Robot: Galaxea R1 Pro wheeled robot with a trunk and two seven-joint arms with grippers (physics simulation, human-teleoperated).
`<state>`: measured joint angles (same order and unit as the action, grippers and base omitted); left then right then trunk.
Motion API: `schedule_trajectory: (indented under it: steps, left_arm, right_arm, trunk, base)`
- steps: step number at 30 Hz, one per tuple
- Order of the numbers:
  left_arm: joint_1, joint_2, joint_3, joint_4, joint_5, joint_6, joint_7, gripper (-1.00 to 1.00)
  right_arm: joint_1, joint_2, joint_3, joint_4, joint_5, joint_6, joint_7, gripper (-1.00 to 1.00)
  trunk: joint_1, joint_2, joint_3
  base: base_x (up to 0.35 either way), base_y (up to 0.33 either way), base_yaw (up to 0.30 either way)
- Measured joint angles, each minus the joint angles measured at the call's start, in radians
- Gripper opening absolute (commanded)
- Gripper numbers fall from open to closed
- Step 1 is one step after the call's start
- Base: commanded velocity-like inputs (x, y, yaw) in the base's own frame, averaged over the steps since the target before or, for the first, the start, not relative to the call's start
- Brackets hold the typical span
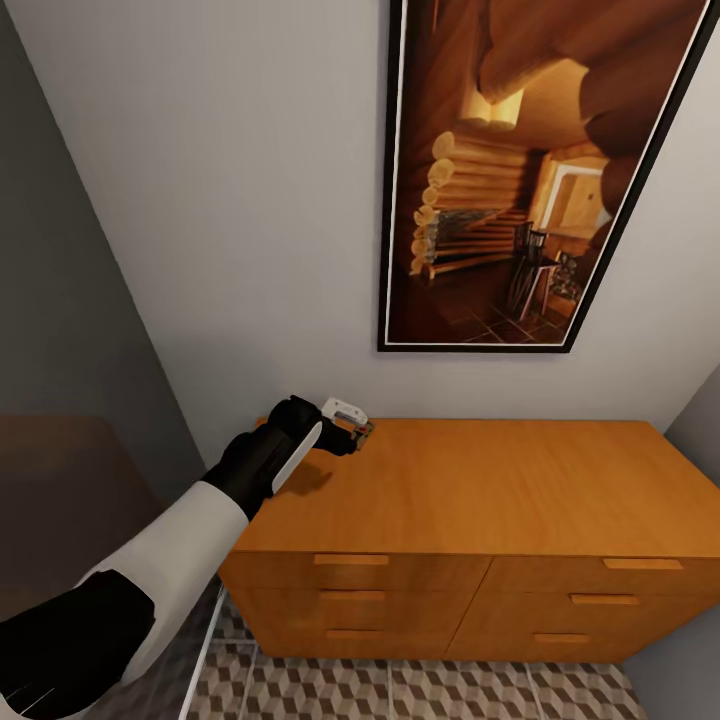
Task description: Take the four mousetraps from the cabinet in the bathroom and place them on the bathroom floor. Make sure all four end up on the same floor surface, and ensure that at least two of them are either under or directly next to the same bathroom sink.
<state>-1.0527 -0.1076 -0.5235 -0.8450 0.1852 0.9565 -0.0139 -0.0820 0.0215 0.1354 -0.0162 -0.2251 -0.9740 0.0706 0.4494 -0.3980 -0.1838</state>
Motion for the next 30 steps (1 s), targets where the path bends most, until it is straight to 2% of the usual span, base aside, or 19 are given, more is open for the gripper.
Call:
schedule_trajectory:
  steps: [7,18,30]
  left_arm:
    - [0.000,0.000,0.000,0.000,0.000,0.000,0.000,1.00]
    - [0.000,0.000,0.000,0.000,0.000,0.000,0.000,1.00]
    - [0.000,-0.001,-0.001,0.001,0.000,0.000,0.000,1.00]
  right_arm:
    - [0.000,0.000,0.000,0.000,0.000,0.000,0.000,-1.00]
    - [0.000,0.000,0.000,0.000,0.000,0.001,0.000,-1.00]
    - [0.000,0.001,0.000,0.000,0.000,0.001,0.000,-1.00]
  trunk:
    - [0.000,0.000,-0.001]
    - [0.000,0.000,-0.016]
    - [0.000,0.000,-0.023]
  base:
    - [0.000,0.000,0.000]
    - [0.006,0.000,0.000]
    - [0.157,0.000,0.000]
